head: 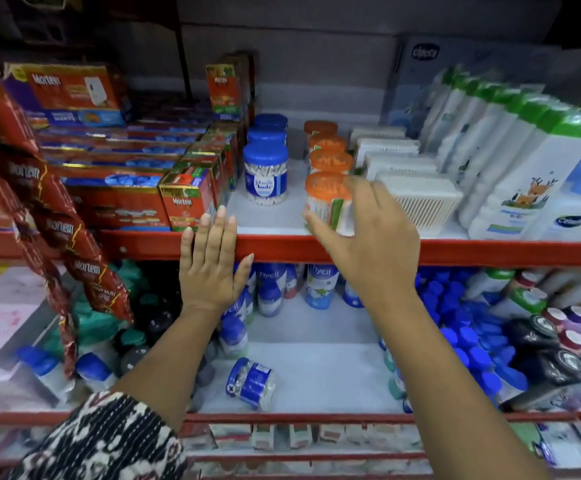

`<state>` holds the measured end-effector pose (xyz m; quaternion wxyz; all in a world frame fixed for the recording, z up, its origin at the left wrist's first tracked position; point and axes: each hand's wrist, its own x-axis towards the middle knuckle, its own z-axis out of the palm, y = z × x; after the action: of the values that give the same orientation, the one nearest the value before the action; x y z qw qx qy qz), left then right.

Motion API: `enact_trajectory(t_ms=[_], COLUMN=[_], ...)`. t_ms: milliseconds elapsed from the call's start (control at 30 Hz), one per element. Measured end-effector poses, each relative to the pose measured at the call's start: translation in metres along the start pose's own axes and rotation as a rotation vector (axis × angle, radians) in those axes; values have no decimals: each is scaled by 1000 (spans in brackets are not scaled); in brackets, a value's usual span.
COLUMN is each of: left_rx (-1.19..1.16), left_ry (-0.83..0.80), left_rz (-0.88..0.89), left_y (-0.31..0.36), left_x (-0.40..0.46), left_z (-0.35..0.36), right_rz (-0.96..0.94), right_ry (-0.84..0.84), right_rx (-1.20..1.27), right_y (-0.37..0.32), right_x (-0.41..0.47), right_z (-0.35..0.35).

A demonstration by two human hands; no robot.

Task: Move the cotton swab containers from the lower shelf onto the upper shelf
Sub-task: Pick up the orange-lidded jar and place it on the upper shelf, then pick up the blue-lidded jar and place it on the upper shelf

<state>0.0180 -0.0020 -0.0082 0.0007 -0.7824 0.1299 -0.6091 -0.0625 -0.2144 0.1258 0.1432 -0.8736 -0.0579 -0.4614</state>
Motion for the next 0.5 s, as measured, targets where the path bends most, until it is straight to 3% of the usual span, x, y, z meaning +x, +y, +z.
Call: enact_trajectory(t_ms=[67,133,233,400,500], left_rx=[10,21,19,18,5], left_ry=[-4,-9,-16,-29,-31], left_rz=[-6,-6,-9,-15,-21], left_y=[0,0,0,1,0], left_x=[-2,-2,-2,-2,-2], left_z=[0,0,0,-1,-1], right_rz=[-91,-125,-38,134,130], right_ry=[92,32,-256,-925,-1156], right_rx=[67,160,289,385,362], right_y=[-4,-6,-1,-2,-8], right_x=[-36,-76,-135,-190,-202], right_z=[7,25,60,110,130])
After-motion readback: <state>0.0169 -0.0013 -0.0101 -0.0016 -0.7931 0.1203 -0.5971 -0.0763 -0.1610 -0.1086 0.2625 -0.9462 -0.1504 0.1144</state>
